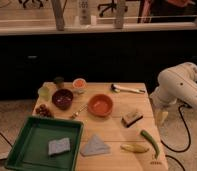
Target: Place banana in red bowl
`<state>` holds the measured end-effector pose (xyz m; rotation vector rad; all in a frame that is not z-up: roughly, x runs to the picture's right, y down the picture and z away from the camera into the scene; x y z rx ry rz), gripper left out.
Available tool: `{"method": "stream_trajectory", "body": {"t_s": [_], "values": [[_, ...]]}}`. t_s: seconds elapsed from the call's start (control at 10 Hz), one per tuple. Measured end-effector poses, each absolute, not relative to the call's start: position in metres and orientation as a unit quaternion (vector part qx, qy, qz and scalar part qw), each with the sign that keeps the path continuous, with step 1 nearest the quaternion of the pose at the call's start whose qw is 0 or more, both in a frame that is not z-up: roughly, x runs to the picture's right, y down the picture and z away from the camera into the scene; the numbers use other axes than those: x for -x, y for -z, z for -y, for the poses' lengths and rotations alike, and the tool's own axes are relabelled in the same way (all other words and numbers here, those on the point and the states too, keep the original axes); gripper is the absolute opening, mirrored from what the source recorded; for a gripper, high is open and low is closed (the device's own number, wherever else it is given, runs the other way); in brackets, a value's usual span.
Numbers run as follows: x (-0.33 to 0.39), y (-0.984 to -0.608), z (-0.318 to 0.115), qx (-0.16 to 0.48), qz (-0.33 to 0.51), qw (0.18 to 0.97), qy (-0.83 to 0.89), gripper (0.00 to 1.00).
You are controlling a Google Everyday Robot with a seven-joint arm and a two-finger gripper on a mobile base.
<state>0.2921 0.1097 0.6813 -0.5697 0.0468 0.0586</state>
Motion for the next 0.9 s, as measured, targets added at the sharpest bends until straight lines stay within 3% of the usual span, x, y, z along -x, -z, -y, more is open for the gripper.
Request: {"method": "stream_trajectory", "body": {"t_s": [0.5, 0.9], "values": [[-0.292, -0.681, -0.11, 0.281, -0.023, 0.959, -0.029, 0.8], [-0.3, -0.662, -0.142, 0.288, -0.022, 0.957, -0.015, 0.8]]}}
